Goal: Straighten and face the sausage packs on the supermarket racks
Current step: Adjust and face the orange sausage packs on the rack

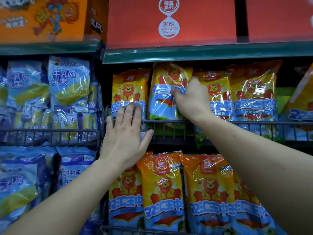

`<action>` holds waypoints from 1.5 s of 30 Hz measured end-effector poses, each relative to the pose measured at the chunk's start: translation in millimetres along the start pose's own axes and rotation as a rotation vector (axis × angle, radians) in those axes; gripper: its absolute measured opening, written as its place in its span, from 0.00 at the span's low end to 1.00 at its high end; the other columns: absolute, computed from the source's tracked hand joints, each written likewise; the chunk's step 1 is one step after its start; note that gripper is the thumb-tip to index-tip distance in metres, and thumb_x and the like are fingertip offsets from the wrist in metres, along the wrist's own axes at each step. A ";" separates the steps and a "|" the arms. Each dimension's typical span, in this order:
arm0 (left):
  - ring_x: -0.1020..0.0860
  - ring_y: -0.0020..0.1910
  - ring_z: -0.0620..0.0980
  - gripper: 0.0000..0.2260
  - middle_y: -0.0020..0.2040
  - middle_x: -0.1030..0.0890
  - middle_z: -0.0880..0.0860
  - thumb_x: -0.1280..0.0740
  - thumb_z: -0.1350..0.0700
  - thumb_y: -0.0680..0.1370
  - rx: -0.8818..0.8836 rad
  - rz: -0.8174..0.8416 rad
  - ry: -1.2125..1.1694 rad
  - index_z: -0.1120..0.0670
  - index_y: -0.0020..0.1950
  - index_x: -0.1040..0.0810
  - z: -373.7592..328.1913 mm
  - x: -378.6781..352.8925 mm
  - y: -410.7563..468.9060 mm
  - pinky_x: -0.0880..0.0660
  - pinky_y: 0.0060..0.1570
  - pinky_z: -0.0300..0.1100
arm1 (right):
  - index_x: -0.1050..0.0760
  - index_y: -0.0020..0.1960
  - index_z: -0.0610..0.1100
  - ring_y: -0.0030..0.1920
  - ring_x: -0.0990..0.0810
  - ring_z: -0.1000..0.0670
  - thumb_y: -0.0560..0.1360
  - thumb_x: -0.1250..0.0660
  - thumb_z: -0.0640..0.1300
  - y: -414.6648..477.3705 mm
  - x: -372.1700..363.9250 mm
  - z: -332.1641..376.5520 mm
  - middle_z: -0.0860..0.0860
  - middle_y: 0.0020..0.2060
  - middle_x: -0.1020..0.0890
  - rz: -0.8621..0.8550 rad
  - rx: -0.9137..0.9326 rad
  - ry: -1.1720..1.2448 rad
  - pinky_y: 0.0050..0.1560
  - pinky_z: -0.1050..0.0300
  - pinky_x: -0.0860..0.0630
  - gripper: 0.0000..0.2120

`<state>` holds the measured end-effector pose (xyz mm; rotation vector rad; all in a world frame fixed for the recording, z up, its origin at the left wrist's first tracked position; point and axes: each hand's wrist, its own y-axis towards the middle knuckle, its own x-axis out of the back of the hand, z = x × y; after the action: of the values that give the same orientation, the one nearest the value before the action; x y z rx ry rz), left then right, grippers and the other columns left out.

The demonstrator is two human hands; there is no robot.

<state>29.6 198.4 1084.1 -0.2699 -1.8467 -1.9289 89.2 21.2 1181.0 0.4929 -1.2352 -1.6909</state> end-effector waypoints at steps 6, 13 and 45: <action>0.51 0.79 0.56 0.37 0.81 0.50 0.54 0.62 0.33 0.77 0.007 0.020 -0.007 0.53 0.80 0.53 -0.8 0.4 -0.6 0.47 0.74 0.60 | 0.42 0.72 0.34 0.36 0.25 0.49 0.79 0.33 0.51 -1.2 -4.4 -0.7 0.50 0.36 0.29 0.165 0.023 -0.092 0.29 0.56 0.35 0.32; 0.51 0.79 0.55 0.37 0.81 0.51 0.53 0.60 0.33 0.77 0.007 0.034 0.004 0.53 0.80 0.54 0.8 1.7 -1.0 0.48 0.75 0.59 | 0.50 0.78 0.35 0.32 0.28 0.52 0.79 0.35 0.55 -10.5 -6.8 -0.8 0.48 0.37 0.27 0.151 0.108 -0.269 0.25 0.59 0.35 0.39; 0.41 0.75 0.57 0.37 0.76 0.38 0.56 0.54 0.31 0.73 -0.081 -0.052 -0.161 0.49 0.76 0.36 -66.3 30.9 23.0 0.40 0.73 0.58 | 0.25 0.65 0.42 0.62 0.26 0.41 0.75 0.40 0.56 -62.1 96.5 -78.7 0.44 0.62 0.23 -0.076 0.402 -0.620 0.58 0.44 0.26 0.24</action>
<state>23.8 127.4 1112.8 -0.4180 -1.8955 -2.0745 75.6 -99.5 1113.1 0.2495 -2.0497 -1.7218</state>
